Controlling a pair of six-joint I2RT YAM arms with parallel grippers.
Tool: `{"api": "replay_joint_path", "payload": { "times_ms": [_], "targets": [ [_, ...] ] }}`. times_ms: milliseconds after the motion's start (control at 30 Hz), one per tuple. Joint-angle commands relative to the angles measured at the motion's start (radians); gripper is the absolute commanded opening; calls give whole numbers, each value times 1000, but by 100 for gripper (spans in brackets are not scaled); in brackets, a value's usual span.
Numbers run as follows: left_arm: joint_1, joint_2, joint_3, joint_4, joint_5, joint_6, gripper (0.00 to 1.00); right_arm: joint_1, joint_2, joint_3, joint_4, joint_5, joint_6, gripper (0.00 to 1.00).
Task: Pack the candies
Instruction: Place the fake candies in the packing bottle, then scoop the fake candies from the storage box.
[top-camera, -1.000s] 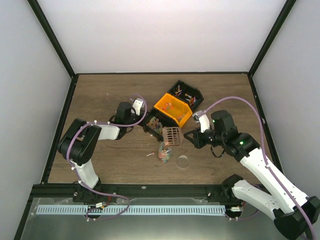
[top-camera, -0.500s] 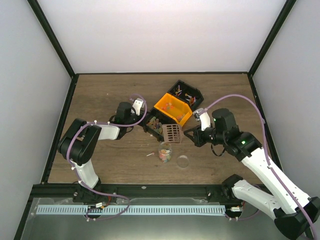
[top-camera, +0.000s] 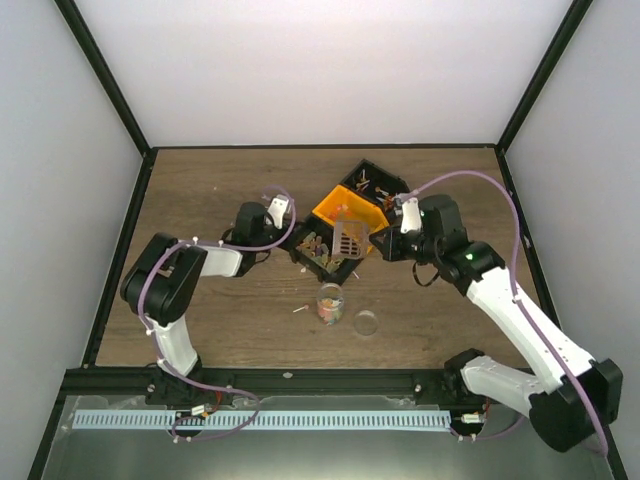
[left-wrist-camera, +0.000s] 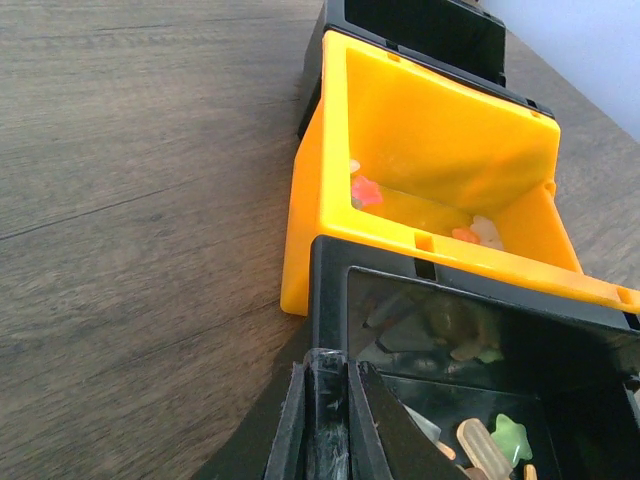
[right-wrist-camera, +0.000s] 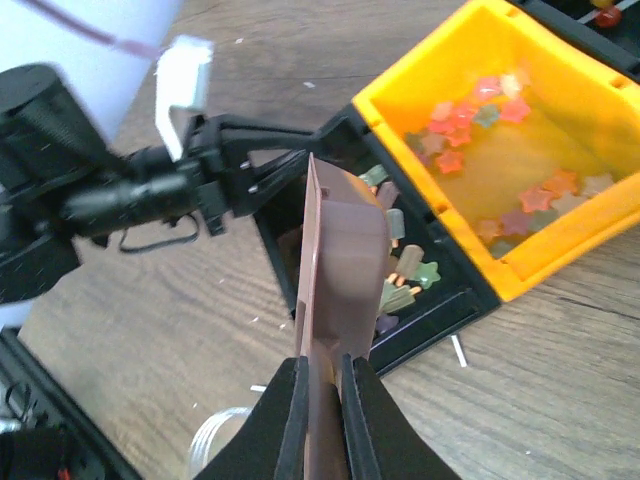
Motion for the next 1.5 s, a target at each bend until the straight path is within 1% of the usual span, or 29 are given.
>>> {"api": "replay_joint_path", "payload": {
  "times_ms": [0,100,367,467,600,767,833,900,1033,1167,1233,1467],
  "targets": [
    [-8,82,-11,-48,-16,13,4,-76,63,23,102,-14,85,1],
    [-9,90,3,-40,-22,-7,4,-98,101,15,139,-28,132,1],
    [-10,86,52,-48,-62,-63,4,-98,152,-10,220,-66,272,1],
    [-12,93,85,-83,-69,-72,4,-99,154,-24,256,-75,298,1],
    [-13,99,111,-99,-87,-84,5,-99,174,-12,247,-66,321,1],
    [-15,110,152,-120,-106,-77,11,-99,216,26,192,-45,353,1],
    [-15,112,166,-128,-109,-72,15,-99,227,49,159,-26,368,1],
    [-15,111,174,-132,-107,-68,19,-99,232,66,122,23,398,1],
    [-15,106,182,-131,-97,-61,22,-97,263,101,41,107,451,1],
    [-14,109,189,-137,-82,-53,38,-93,305,133,-19,123,476,1],
    [-15,112,191,-136,-71,-50,40,-82,316,145,-29,129,486,1],
    [-15,110,197,-117,-53,-58,41,-27,331,200,-70,180,531,1]
  ]
}}
